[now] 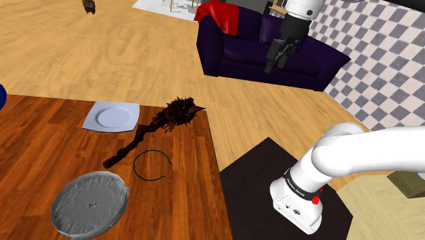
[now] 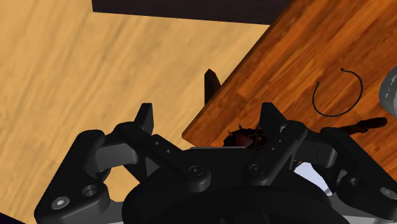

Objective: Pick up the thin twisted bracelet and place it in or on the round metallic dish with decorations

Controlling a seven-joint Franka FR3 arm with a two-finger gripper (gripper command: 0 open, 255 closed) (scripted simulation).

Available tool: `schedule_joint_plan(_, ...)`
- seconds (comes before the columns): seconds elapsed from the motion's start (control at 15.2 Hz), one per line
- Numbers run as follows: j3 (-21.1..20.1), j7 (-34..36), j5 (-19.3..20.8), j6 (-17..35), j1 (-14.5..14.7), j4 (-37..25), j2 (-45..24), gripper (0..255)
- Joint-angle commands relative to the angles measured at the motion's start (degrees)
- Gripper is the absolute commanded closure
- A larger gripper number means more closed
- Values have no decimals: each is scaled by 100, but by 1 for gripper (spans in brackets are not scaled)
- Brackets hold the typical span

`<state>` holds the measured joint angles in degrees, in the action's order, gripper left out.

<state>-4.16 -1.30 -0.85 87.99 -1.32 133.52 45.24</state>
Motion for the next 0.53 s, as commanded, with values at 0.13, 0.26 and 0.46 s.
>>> schedule_joint_plan(0.13,-206,228,-154,247,68,208,-36,0)
schedule_joint_plan(0.26,-417,454,-308,505,138,390,-105,0)
schedule_joint_plan(0.46,-745,790,-532,909,243,611,-271,0)
